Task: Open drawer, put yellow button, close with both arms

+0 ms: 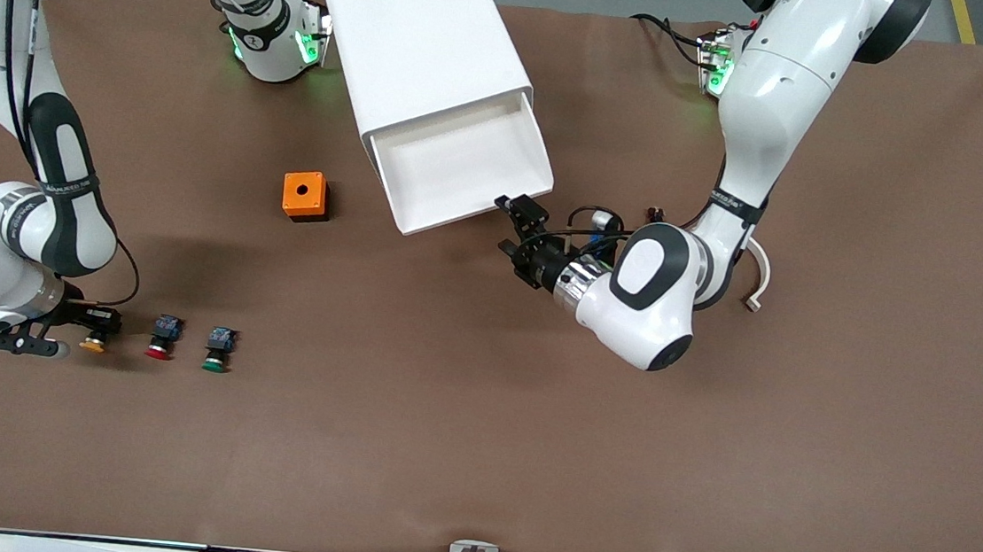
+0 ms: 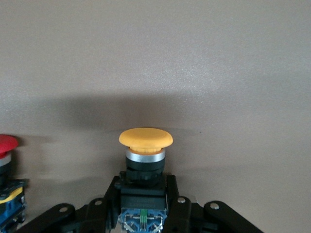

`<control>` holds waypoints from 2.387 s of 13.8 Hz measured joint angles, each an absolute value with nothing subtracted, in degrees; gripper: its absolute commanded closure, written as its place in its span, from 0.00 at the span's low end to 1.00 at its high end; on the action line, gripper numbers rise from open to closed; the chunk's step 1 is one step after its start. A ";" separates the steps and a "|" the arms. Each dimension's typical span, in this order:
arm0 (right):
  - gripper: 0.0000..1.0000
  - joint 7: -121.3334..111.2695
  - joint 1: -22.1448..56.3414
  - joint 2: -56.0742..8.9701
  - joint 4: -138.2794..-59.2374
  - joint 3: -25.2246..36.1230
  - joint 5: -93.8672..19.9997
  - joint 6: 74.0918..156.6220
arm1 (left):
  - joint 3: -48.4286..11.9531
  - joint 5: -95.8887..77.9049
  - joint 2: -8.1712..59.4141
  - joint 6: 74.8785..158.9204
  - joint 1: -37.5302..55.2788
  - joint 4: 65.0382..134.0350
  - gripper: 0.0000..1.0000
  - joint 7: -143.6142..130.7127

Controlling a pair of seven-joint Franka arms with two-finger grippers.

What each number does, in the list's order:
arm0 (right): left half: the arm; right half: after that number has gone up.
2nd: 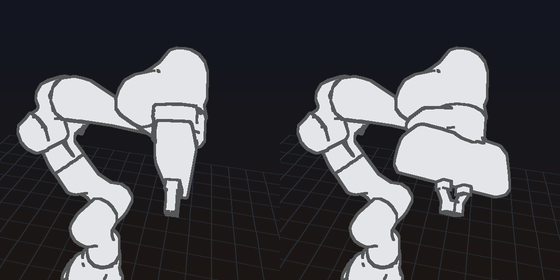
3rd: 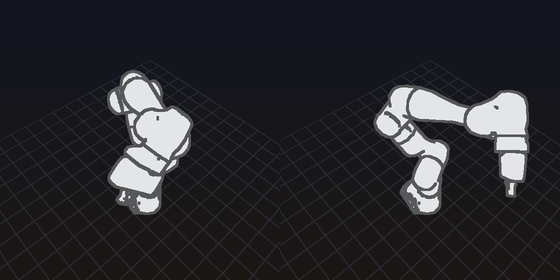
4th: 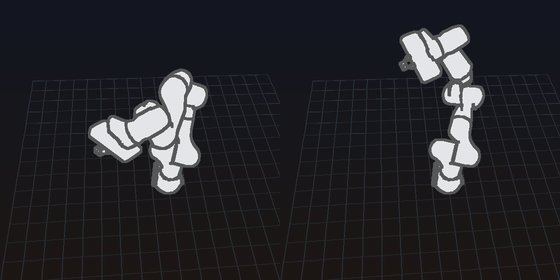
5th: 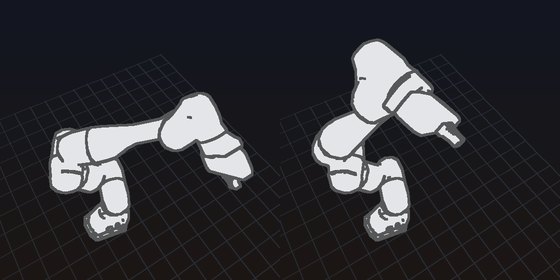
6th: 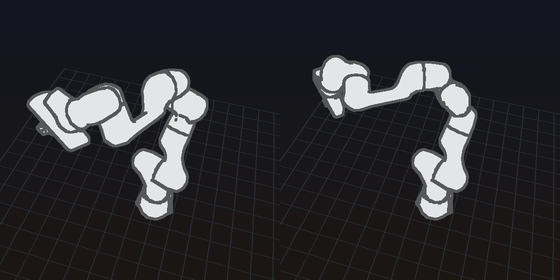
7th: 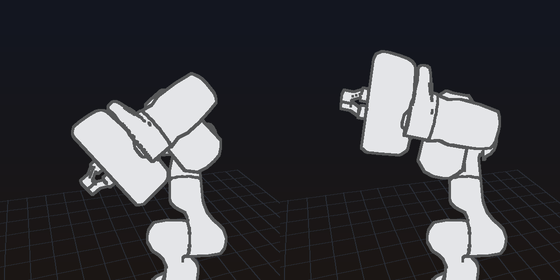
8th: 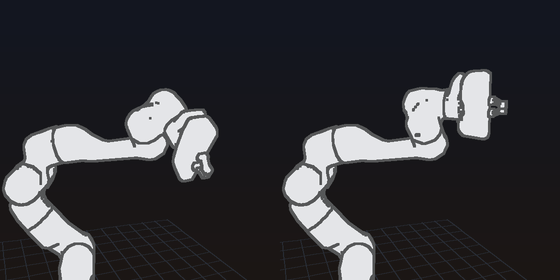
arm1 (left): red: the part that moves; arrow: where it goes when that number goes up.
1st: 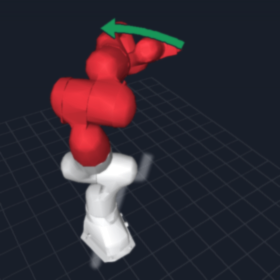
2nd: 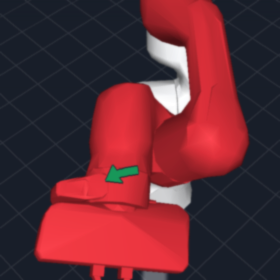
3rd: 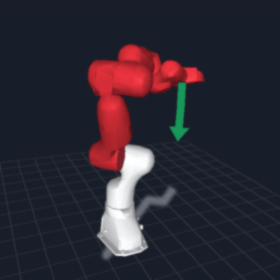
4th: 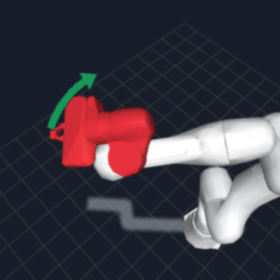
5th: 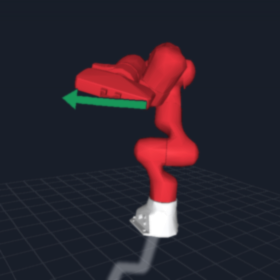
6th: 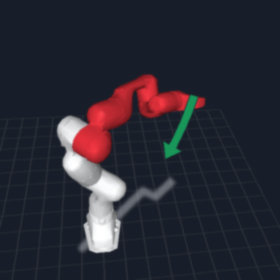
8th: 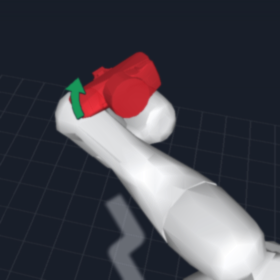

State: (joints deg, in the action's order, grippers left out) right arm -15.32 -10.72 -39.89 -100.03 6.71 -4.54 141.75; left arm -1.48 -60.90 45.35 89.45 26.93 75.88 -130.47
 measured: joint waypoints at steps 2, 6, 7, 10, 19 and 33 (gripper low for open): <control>1.00 -14.98 -10.71 -39.71 -99.71 6.54 -4.71 140.46 | -1.18 -60.80 45.17 89.45 24.24 75.36 0.01 -126.36; 1.00 -5.07 -8.00 -33.85 -96.50 5.63 -5.04 123.81 | -1.09 -55.28 45.06 89.18 18.04 75.07 0.01 -116.79; 1.00 -1.32 -6.35 -30.97 -96.24 5.55 -5.11 119.38 | -0.99 -53.61 45.03 89.16 17.41 74.99 0.01 -115.22; 1.00 10.85 -0.98 -22.27 -96.26 5.31 -5.31 108.42 | 1.70 -51.82 44.84 89.25 17.24 73.74 0.01 -113.58; 1.00 54.75 20.35 -4.54 -97.00 4.72 -10.42 94.47 | 3.76 -40.82 39.38 89.20 16.05 71.93 0.01 -104.07; 1.00 99.61 49.32 -8.39 -99.02 4.75 -7.63 109.11 | 3.90 -35.79 36.12 87.43 15.98 71.96 0.00 -83.91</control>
